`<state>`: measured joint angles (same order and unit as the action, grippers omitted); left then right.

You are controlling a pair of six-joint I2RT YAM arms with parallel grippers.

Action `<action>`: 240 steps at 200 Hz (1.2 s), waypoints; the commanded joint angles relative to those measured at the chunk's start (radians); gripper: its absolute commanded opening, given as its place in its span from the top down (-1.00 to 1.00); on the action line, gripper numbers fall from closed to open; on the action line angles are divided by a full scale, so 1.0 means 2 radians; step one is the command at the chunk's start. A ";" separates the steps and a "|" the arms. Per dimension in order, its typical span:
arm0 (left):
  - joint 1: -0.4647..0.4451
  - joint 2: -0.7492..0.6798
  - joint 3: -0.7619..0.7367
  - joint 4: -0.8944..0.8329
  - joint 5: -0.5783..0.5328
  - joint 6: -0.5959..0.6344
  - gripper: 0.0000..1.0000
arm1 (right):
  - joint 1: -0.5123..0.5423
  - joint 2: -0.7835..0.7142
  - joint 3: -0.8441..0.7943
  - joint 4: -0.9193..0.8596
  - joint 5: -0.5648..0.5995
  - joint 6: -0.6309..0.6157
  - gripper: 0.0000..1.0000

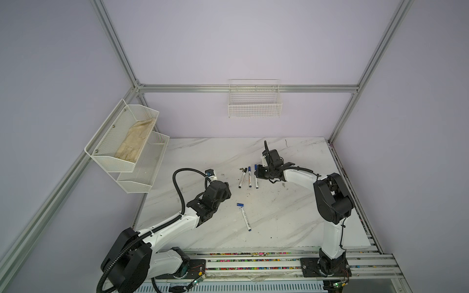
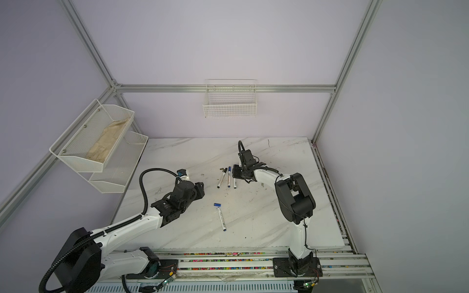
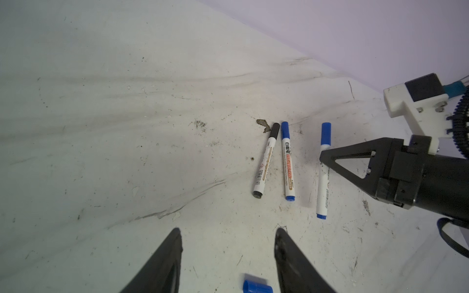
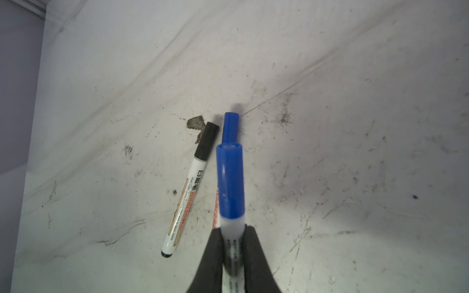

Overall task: Insert the pens into the pen caps
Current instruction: 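Lower the capped marker with the right gripper and lay it beside the others, then move the right gripper to an uncapped white marker near a blue cap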

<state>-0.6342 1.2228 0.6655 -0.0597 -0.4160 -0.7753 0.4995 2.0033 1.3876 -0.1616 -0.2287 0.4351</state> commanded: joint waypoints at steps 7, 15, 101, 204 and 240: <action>0.003 -0.005 0.023 -0.007 -0.017 -0.010 -0.14 | 0.002 0.026 0.027 -0.024 0.028 -0.004 1.00; 0.002 -0.006 0.023 -0.007 -0.017 -0.010 -0.14 | 0.002 0.034 0.033 -0.028 0.034 -0.004 1.00; 0.002 0.000 0.023 0.001 -0.011 -0.008 -0.16 | 0.002 0.067 0.049 -0.038 0.061 -0.001 0.69; 0.002 0.024 0.040 0.005 0.008 -0.007 -0.17 | 0.002 0.021 0.028 -0.019 0.057 -0.004 0.30; 0.003 0.027 0.041 0.012 0.003 -0.013 -0.17 | 0.006 -0.033 0.010 -0.030 0.097 -0.013 0.28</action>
<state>-0.6338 1.2766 0.6659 -0.0769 -0.4000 -0.7849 0.5003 2.0521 1.4269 -0.2047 -0.1013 0.4278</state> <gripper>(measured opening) 0.583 0.358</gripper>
